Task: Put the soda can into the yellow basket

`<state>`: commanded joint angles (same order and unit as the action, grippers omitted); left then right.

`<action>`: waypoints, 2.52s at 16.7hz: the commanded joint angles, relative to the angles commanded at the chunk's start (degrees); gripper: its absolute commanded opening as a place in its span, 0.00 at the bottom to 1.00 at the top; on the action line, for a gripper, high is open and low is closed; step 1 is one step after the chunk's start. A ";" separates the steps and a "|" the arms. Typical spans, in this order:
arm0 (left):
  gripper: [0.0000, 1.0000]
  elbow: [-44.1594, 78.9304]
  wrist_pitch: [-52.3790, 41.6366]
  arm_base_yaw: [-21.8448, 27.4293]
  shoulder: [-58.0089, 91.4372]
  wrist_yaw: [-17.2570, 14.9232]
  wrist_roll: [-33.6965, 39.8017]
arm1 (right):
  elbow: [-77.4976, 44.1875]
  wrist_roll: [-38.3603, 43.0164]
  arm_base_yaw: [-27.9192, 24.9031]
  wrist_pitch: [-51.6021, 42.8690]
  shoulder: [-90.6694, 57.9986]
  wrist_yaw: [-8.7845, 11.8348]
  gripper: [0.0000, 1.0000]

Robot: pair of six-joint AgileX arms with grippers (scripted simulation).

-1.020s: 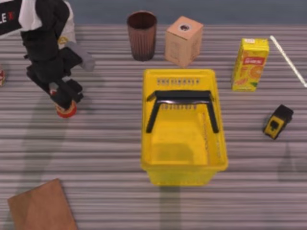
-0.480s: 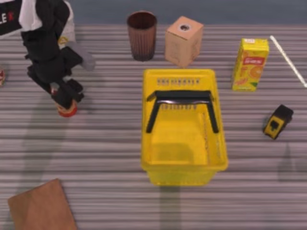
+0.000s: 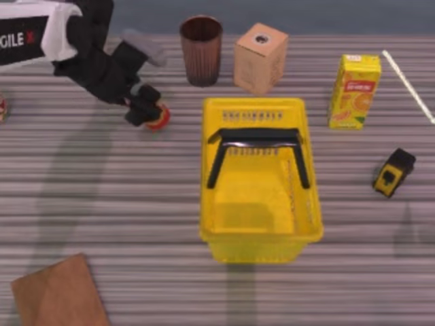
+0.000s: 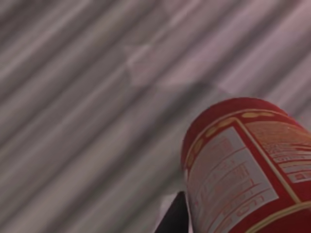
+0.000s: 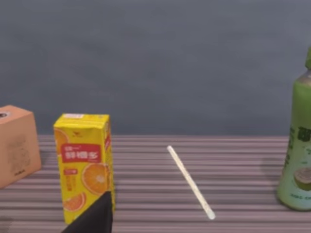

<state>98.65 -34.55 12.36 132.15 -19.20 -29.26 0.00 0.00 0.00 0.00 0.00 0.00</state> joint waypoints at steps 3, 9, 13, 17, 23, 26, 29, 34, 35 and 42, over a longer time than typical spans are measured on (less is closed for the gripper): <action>0.00 -4.56 16.97 1.24 -1.22 -11.23 5.73 | 0.00 0.00 0.00 0.00 0.00 0.00 1.00; 0.00 -14.94 51.80 3.84 -5.04 -34.44 17.78 | 0.00 0.00 0.00 0.00 0.00 0.00 1.00; 0.00 -20.39 69.15 5.24 -8.34 -46.74 23.74 | 0.00 0.00 0.00 0.00 0.00 0.00 1.00; 0.00 -23.01 77.38 5.98 -10.73 -53.35 26.56 | 0.00 0.00 0.00 0.00 0.00 0.00 1.00; 0.00 -22.99 77.99 5.71 -10.51 -53.73 26.60 | 0.00 0.00 0.00 0.00 0.00 0.00 1.00; 0.00 -23.62 82.08 5.49 -6.98 -53.92 26.66 | 0.00 0.00 0.00 0.00 0.00 0.00 1.00; 0.00 -24.94 89.73 4.97 -1.42 -53.93 26.84 | 0.00 0.00 0.00 0.00 0.00 0.00 1.00; 0.00 -26.46 96.07 4.55 3.66 -53.87 27.03 | 0.00 0.00 0.00 0.00 0.00 0.00 1.00; 0.00 -26.46 96.07 4.55 3.66 -53.87 27.03 | 0.00 0.00 0.00 0.00 0.00 0.00 1.00; 0.38 -26.46 96.07 4.55 3.66 -53.87 27.03 | 0.00 0.00 0.00 0.00 0.00 0.00 1.00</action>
<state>72.19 61.51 16.91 135.81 -73.07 -2.23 0.00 0.00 0.00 0.00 0.00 0.00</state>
